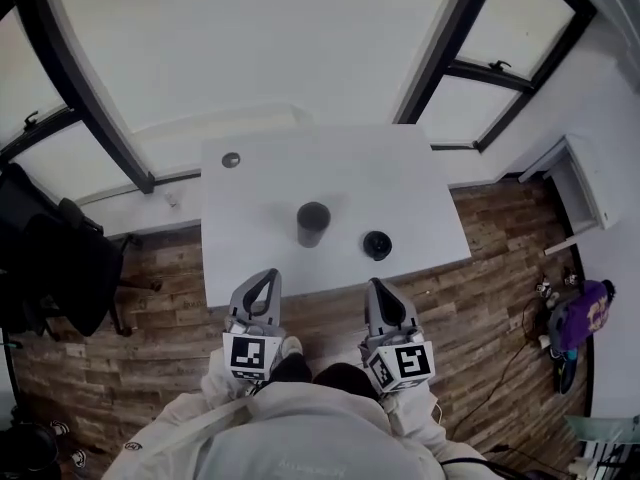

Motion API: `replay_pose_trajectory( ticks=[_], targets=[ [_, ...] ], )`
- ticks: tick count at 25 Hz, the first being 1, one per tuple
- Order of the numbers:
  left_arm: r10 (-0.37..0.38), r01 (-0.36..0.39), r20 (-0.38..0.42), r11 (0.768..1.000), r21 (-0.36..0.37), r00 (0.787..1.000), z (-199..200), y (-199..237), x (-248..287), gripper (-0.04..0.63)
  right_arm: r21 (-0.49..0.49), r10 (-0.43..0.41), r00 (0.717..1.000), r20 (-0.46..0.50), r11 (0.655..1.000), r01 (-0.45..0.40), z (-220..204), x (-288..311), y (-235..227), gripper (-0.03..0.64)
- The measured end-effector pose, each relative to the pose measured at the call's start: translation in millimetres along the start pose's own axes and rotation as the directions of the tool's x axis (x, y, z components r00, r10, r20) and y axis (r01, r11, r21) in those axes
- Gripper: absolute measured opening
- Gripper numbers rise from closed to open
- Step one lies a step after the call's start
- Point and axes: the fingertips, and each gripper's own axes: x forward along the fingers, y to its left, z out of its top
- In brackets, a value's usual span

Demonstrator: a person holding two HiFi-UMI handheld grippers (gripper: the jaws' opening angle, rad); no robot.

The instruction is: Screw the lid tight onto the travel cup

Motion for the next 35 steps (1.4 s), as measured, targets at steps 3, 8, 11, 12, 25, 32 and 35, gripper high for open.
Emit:
replay_pose_trajectory(
  ticks=[3, 8, 11, 12, 25, 32, 35],
  targets=[
    [0.004, -0.005, -0.03, 1.0, -0.027, 1.0, -8, 4, 28, 0.008, 0.047, -0.007, 1.0, -0.019, 0.999, 0.007, -5, 22, -24, 0.021],
    [0.043, -0.046, -0.092, 0.999, -0.024, 0.995, -31, 4, 64, 0.008, 0.011, 0.019, 0.999, -0.037, 1.0, -0.019, -11, 66, -63, 0.021],
    [0.079, -0.084, -0.123, 0.996, -0.037, 0.989, -43, 5, 86, 0.008, 0.02, 0.077, 0.996, -0.045, 0.997, -0.076, -10, 99, -87, 0.021],
    [0.091, -0.098, -0.13, 0.994, -0.046, 0.987, -46, 4, 93, 0.008, 0.025, 0.1, 0.994, -0.047, 0.995, -0.098, -9, 110, -95, 0.021],
    [0.083, -0.108, -0.22, 0.988, -0.108, 0.972, -91, 11, 139, 0.077, 0.081, 0.225, 0.967, -0.12, 0.973, -0.217, -27, 199, -140, 0.021],
    [-0.079, 0.048, -0.237, 0.99, -0.131, 0.968, -128, 1, 157, 0.351, 0.09, 0.14, 0.98, -0.14, 0.988, -0.129, -33, 206, -170, 0.021],
    [-0.105, 0.076, -0.243, 0.989, -0.124, 0.964, -149, 1, 174, 0.425, 0.073, 0.089, 0.982, -0.169, 0.994, -0.078, -43, 204, -189, 0.021]
  ],
)
